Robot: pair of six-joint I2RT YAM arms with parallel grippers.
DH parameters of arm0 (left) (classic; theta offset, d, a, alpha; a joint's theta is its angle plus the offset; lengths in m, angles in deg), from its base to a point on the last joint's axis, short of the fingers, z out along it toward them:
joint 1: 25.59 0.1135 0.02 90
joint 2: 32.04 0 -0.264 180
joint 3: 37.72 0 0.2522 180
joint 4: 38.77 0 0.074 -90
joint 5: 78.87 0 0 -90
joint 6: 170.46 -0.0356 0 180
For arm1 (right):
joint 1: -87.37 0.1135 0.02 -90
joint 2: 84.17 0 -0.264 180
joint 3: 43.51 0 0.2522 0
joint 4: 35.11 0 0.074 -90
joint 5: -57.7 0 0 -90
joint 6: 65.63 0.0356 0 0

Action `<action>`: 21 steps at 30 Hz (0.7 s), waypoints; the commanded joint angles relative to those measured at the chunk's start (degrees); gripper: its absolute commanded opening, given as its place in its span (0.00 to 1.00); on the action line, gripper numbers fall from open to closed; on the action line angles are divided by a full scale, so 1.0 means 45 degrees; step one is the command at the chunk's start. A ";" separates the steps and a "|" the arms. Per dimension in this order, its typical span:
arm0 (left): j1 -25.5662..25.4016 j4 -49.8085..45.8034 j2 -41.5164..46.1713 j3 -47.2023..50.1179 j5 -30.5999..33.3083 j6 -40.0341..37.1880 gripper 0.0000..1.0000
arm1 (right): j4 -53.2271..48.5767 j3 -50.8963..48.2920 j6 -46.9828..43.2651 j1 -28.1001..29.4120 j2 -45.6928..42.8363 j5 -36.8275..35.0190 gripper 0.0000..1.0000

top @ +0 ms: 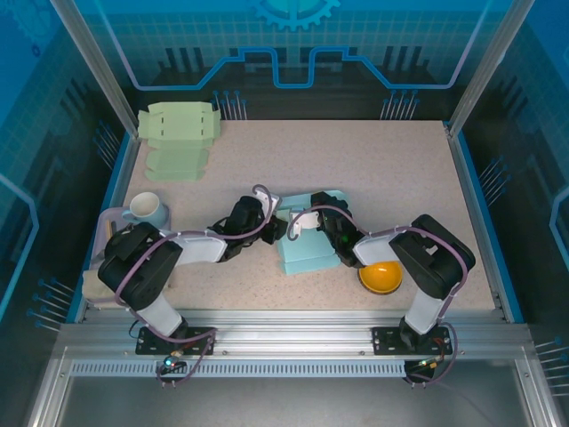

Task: Fold the paper box

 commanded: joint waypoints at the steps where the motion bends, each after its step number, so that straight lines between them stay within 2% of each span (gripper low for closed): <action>1: -0.0102 0.0384 -0.0361 -0.0625 0.0917 -0.0113 0.43 | -0.0206 -0.0328 -0.0028 0.0343 -0.0163 0.0381 0.00; 10: -0.0293 0.0783 -0.0772 -0.0935 0.1867 -0.0130 0.38 | -0.1242 -0.0334 0.0639 0.0299 -0.0551 0.0758 0.00; 13: -0.0488 0.0514 -0.0887 -0.1051 0.2636 0.0012 0.34 | -0.1320 -0.0292 0.0721 0.0256 -0.0564 0.0664 0.00; 15: -0.0633 -0.0109 -0.1015 -0.1282 0.3606 0.0247 0.27 | -0.1302 -0.0246 0.0892 0.0204 -0.0623 0.0575 0.00; 20: -0.0934 -0.1636 -0.1408 -0.1924 0.6061 0.0708 0.02 | -0.1301 -0.0086 0.1612 0.0098 -0.1014 0.0356 0.00; 21: -0.0957 -0.1916 -0.1464 -0.2056 0.6414 0.0812 0.00 | -0.1596 -0.0016 0.1769 0.0094 -0.1153 0.0424 0.00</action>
